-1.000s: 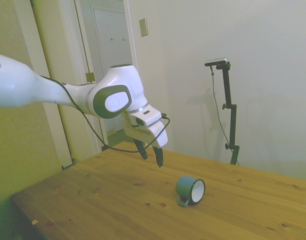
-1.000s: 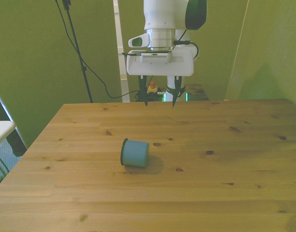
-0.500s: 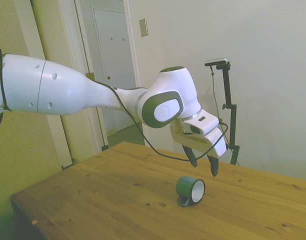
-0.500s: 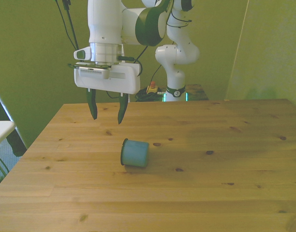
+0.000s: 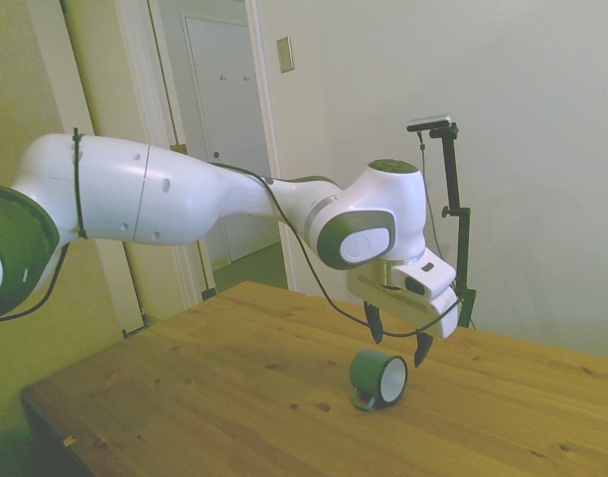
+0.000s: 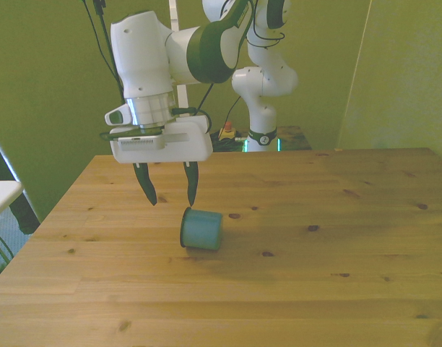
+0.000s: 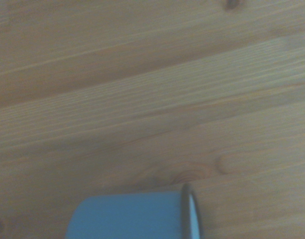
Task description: Flip the mug upright
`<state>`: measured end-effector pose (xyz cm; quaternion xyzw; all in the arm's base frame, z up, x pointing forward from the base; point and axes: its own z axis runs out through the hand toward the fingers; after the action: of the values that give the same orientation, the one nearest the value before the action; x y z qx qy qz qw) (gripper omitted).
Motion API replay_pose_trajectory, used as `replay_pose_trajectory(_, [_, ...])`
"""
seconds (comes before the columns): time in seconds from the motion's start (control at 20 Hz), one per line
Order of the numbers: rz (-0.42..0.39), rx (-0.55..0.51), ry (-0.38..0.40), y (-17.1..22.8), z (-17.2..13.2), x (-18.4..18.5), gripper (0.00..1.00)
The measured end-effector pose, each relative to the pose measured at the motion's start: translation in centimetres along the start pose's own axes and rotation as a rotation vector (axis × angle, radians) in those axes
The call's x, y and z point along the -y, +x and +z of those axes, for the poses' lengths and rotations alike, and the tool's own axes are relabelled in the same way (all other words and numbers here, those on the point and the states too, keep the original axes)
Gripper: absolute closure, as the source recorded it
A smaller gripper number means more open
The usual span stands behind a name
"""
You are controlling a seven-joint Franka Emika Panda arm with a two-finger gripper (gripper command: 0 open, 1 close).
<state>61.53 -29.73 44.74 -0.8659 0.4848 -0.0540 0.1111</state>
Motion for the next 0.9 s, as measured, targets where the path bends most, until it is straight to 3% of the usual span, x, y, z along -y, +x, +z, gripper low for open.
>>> replay_pose_trajectory(0.2, [-0.046, 0.107, 0.031, 0.4, 2.0, 0.6, 0.00])
replay_pose_trajectory(0.45, [-0.058, 0.125, 0.035, 0.8, 3.0, 1.1, 0.00])
replay_pose_trajectory(0.6, [-0.095, 0.197, 0.053, 0.2, 3.7, 1.1, 0.00])
replay_pose_trajectory(0.9, [-0.137, 0.270, 0.127, 2.0, 4.0, -1.4, 0.00])
